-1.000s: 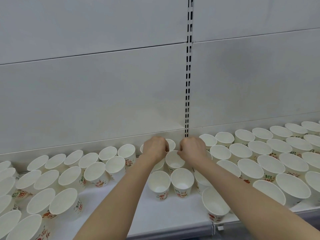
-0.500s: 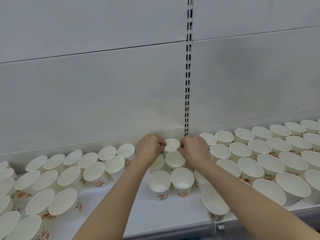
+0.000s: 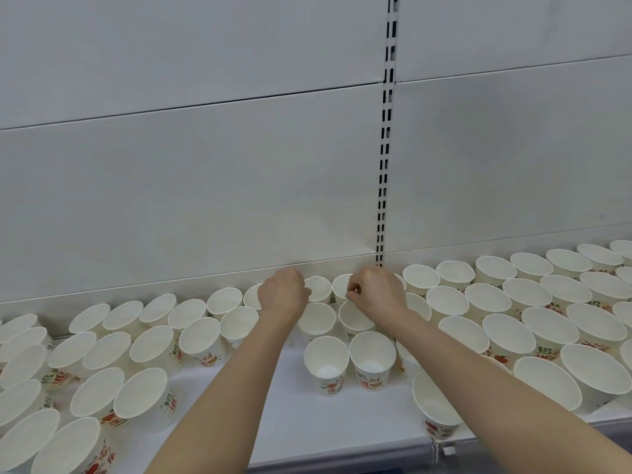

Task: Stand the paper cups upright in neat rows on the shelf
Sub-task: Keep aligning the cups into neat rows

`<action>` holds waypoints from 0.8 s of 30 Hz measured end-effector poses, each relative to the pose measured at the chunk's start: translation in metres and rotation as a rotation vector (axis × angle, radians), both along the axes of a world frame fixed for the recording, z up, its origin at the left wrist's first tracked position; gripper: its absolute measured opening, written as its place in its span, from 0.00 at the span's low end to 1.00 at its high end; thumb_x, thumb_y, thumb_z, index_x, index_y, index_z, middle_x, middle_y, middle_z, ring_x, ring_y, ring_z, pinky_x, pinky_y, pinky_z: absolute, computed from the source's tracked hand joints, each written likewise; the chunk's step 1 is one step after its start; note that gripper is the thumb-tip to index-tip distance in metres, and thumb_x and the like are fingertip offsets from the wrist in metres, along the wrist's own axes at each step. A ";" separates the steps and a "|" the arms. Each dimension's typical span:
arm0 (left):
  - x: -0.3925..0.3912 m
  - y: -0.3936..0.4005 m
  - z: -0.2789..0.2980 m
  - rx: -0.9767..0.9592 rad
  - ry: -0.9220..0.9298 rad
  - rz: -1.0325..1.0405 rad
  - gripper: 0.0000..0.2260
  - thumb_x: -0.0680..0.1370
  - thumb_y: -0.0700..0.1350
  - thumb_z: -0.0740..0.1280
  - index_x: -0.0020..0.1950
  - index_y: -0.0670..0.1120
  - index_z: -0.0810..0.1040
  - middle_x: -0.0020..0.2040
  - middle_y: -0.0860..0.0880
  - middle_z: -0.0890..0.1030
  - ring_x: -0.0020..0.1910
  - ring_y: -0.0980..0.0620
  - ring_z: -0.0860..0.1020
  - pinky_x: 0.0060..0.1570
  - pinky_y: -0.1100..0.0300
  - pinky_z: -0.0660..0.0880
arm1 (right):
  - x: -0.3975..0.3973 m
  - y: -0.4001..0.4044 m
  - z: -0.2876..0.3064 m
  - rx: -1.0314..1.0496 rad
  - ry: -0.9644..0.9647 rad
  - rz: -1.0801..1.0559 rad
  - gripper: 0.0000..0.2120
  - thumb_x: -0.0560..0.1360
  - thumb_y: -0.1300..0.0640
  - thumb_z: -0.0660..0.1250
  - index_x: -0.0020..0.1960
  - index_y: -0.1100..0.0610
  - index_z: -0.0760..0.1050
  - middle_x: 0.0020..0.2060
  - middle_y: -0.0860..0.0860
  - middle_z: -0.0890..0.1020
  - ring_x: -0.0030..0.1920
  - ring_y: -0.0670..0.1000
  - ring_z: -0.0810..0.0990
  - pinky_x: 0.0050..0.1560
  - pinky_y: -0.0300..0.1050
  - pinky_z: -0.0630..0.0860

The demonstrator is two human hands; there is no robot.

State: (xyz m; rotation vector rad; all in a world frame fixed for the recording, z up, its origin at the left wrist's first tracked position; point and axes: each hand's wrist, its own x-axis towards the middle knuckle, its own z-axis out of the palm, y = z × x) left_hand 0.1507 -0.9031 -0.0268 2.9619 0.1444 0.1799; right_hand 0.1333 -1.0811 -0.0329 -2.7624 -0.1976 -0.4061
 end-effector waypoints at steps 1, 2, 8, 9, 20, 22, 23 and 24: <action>-0.002 0.000 0.001 0.000 -0.017 -0.003 0.10 0.76 0.52 0.67 0.53 0.50 0.82 0.51 0.47 0.82 0.52 0.44 0.80 0.42 0.58 0.70 | -0.001 -0.002 0.000 -0.004 -0.002 0.003 0.05 0.71 0.55 0.66 0.43 0.50 0.81 0.43 0.49 0.81 0.48 0.53 0.77 0.39 0.42 0.63; -0.005 0.000 0.003 -0.004 -0.035 -0.005 0.10 0.76 0.53 0.67 0.54 0.51 0.82 0.52 0.48 0.82 0.52 0.44 0.80 0.42 0.59 0.69 | -0.002 -0.004 0.001 -0.008 -0.004 0.014 0.05 0.72 0.54 0.67 0.44 0.50 0.82 0.43 0.49 0.80 0.49 0.53 0.76 0.39 0.42 0.63; -0.035 0.004 0.002 0.012 -0.090 -0.007 0.11 0.75 0.54 0.69 0.55 0.54 0.82 0.54 0.52 0.82 0.54 0.49 0.79 0.43 0.61 0.67 | -0.018 -0.014 0.005 -0.052 -0.077 0.108 0.05 0.71 0.52 0.70 0.41 0.53 0.83 0.38 0.51 0.80 0.45 0.55 0.75 0.40 0.42 0.61; -0.040 0.004 0.000 0.024 -0.077 0.002 0.10 0.75 0.53 0.69 0.54 0.54 0.82 0.52 0.52 0.82 0.53 0.48 0.79 0.43 0.61 0.67 | -0.021 -0.015 0.004 -0.058 -0.090 0.103 0.05 0.71 0.52 0.71 0.41 0.54 0.82 0.37 0.51 0.80 0.44 0.55 0.75 0.40 0.42 0.61; -0.063 0.014 -0.004 -0.204 -0.097 -0.053 0.13 0.75 0.53 0.68 0.59 0.56 0.80 0.51 0.55 0.84 0.53 0.51 0.80 0.45 0.59 0.73 | -0.045 -0.008 0.009 -0.042 -0.138 0.110 0.04 0.69 0.55 0.71 0.37 0.54 0.82 0.34 0.51 0.81 0.40 0.55 0.76 0.41 0.45 0.66; -0.083 0.021 -0.001 -0.231 -0.153 -0.120 0.11 0.76 0.55 0.67 0.57 0.57 0.81 0.49 0.59 0.82 0.48 0.55 0.79 0.41 0.59 0.71 | -0.057 -0.008 0.010 -0.043 -0.170 0.126 0.04 0.68 0.55 0.72 0.36 0.54 0.81 0.33 0.50 0.81 0.39 0.55 0.75 0.40 0.45 0.65; -0.096 0.022 -0.003 -0.240 -0.174 -0.174 0.10 0.76 0.57 0.67 0.55 0.58 0.81 0.49 0.60 0.81 0.46 0.57 0.78 0.41 0.60 0.71 | -0.065 -0.009 0.010 -0.039 -0.190 0.129 0.04 0.67 0.54 0.73 0.35 0.53 0.81 0.33 0.49 0.80 0.39 0.55 0.75 0.40 0.45 0.66; -0.112 0.021 -0.005 -0.244 -0.183 -0.241 0.10 0.75 0.58 0.68 0.54 0.59 0.81 0.49 0.60 0.80 0.44 0.59 0.76 0.41 0.60 0.70 | -0.074 -0.012 0.009 -0.031 -0.210 0.131 0.05 0.67 0.53 0.74 0.34 0.52 0.80 0.32 0.49 0.80 0.38 0.54 0.75 0.39 0.45 0.67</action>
